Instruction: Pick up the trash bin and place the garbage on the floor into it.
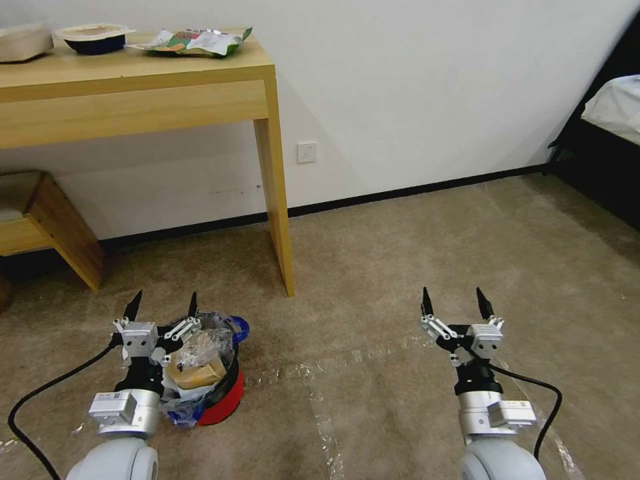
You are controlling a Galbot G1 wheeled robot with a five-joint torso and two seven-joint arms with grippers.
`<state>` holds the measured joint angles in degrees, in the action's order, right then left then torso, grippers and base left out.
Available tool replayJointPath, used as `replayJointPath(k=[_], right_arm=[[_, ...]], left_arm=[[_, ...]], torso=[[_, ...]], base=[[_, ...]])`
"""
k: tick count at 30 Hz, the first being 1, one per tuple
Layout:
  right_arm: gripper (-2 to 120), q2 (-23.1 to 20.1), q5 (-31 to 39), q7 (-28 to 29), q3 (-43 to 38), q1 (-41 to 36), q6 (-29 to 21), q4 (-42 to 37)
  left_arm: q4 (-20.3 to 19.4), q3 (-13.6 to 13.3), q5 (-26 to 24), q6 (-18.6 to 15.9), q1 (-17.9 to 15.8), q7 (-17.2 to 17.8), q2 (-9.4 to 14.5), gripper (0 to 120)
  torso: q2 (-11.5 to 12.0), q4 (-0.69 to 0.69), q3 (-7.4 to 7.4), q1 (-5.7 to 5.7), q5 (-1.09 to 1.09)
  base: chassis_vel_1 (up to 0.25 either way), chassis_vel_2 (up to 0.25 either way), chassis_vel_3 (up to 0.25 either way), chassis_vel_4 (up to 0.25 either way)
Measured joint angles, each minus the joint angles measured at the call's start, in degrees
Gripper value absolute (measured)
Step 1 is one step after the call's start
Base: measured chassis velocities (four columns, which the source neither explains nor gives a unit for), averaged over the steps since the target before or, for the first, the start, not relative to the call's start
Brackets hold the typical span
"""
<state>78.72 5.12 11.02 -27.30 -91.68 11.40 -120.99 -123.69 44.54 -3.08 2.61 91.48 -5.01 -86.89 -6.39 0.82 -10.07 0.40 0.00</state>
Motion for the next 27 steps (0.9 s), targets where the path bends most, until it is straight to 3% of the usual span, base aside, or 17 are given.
replayJointPath(k=[10, 27], right_arm=[[100, 1.37, -2.02, 1.78, -2.17, 1.32, 0.28, 0.1], [100, 0.67, -1.61, 1.93, -4.28, 1.2, 1.45, -0.55]], left_arm=[[-0.06, 0.15, -0.26, -2.24, -0.7, 1.33, -0.3, 100], [0.02, -0.61, 0.15, -2.88, -1.12, 1.4, -0.57, 100]], torso=[[0.0, 0.0, 0.0, 0.0, 0.0], [0.0, 0.0, 0.0, 0.0, 0.0]], base=[[0.0, 0.0, 0.0, 0.0], [0.0, 0.0, 0.0, 0.0]])
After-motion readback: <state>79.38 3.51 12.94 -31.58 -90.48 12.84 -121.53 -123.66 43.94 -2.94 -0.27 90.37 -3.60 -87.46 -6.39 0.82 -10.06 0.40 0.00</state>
